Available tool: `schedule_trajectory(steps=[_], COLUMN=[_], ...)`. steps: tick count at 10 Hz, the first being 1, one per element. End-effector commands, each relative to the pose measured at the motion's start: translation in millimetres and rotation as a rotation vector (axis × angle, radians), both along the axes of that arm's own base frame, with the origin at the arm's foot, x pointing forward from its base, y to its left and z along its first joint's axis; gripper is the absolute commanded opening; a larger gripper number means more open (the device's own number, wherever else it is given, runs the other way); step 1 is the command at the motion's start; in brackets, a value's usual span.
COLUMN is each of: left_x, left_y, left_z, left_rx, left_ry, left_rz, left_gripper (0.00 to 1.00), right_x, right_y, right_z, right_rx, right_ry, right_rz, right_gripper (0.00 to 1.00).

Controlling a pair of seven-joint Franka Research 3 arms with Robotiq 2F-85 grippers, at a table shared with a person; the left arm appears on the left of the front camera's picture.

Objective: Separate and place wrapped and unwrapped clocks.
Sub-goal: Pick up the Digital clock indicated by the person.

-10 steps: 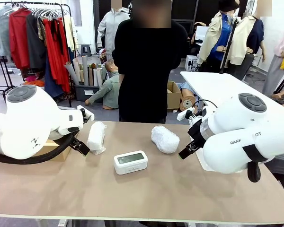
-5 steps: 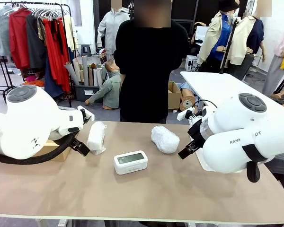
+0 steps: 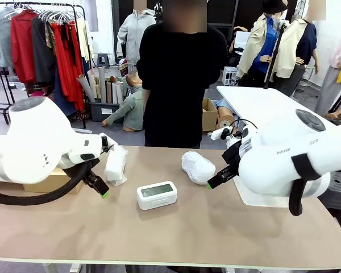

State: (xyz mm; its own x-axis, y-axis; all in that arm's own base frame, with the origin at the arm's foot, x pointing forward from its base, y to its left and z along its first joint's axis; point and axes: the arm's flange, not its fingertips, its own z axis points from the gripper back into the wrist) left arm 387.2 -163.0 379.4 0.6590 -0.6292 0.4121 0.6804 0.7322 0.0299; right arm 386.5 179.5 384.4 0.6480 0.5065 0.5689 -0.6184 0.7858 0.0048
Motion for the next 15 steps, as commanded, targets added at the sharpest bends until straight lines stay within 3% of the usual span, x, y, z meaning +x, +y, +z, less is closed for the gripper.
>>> schedule_trajectory(steps=[1,2,5,7,8,11,12,13,15], left_x=[8.5,9.4,24.4,38.3,43.7,49.6,51.5,43.5,43.5], left_y=[18.7,21.3,29.8,31.1,30.5,25.4,24.1,26.8,26.8], left_z=[28.0,34.9,52.9,55.4,56.0,55.3,56.8,62.8,62.8], left_rx=[-0.115,-0.156,-0.256,-0.272,-0.262,-0.218,-0.195,-0.213,-0.213], left_ry=[0.022,0.03,-0.075,-0.105,-0.187,-0.314,-0.304,-0.263,-0.263], left_rz=[-0.121,-0.175,-0.401,-0.51,-0.588,-0.656,-0.563,-0.642,-0.642], left_gripper=[1.0,1.0,1.0,1.0,1.0,1.0,1.0,1.0,1.0], right_x=[12.2,13.1,19.6,26.0,29.6,39.5,42.6,24.4,24.4], right_y=[-26.0,-28.1,-39.2,-49.8,-53.9,-61.5,-60.6,-60.9,-60.9], right_z=[-0.3,4.0,18.8,25.2,26.8,29.7,29.9,38.5,38.5], right_rx=[0.087,0.102,0.124,0.127,0.138,0.136,0.131,0.121,0.121], right_ry=[0.018,0.019,-0.033,-0.065,-0.1,-0.133,-0.146,-0.123,-0.123], right_rz=[0.114,0.176,0.401,0.476,0.514,0.54,0.462,0.522,0.522], right_gripper=[1.0,1.0,1.0,1.0,1.0,1.0,1.0,1.0,1.0])
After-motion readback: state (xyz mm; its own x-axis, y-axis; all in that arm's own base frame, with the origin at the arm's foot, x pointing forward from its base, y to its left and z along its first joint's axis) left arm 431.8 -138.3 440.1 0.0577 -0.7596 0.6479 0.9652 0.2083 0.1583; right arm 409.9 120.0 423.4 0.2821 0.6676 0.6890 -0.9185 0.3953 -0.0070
